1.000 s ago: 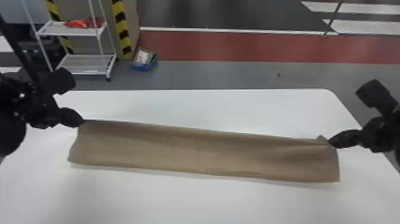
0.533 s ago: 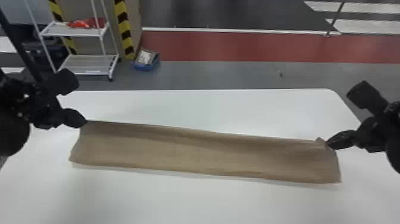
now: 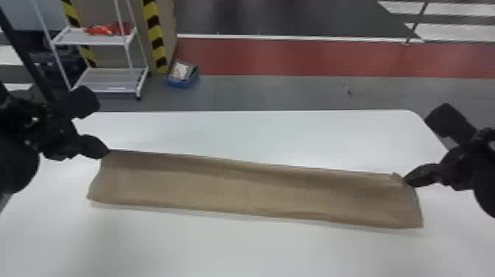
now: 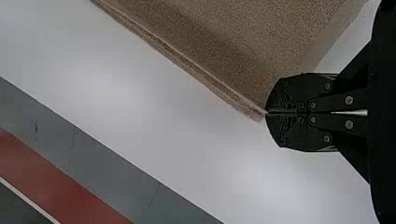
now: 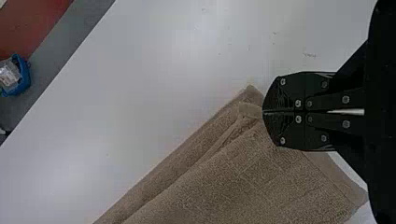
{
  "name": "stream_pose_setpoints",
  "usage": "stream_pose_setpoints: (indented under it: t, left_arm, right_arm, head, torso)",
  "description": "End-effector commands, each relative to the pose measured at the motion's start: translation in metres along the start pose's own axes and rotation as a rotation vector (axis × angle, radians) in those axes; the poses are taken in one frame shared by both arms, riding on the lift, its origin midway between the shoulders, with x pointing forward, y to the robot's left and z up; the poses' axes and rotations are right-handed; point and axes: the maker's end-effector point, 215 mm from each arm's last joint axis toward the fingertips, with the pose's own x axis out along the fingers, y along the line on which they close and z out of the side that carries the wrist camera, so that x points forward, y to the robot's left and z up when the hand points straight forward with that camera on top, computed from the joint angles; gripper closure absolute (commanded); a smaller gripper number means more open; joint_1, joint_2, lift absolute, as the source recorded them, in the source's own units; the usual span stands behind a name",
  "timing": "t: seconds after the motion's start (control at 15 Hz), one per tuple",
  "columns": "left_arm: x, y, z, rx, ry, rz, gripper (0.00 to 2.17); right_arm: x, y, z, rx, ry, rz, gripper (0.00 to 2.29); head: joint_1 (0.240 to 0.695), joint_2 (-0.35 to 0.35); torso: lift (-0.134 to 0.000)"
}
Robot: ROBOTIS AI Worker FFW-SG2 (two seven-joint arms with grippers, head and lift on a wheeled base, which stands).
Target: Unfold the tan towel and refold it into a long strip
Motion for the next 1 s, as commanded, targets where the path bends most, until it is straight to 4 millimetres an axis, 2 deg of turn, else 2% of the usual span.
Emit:
stream_pose_setpoints:
  t: [0.0,0.67,0.93]
  left_arm:
    - [-0.001,0.002,-0.003,-0.001,0.004,0.002,1.43]
    - [-0.007,0.009,-0.005,0.004,0.000,0.014,1.43]
    - [-0.006,0.009,-0.003,0.006,-0.002,0.015,1.43]
  right_arm:
    - [-0.004,-0.003,0.004,-0.002,-0.017,0.001,1.17]
    - [-0.009,-0.019,0.012,-0.016,-0.040,-0.032,1.17]
    - [0.001,-0.018,0.012,-0.042,-0.017,-0.035,1.17]
  head:
    - [0.695,-0.040]
    - [0.695,-0.037]
    - [0.695,-0.037]
  torso:
    - [-0.125]
    - [-0.125]
    - [-0.125]
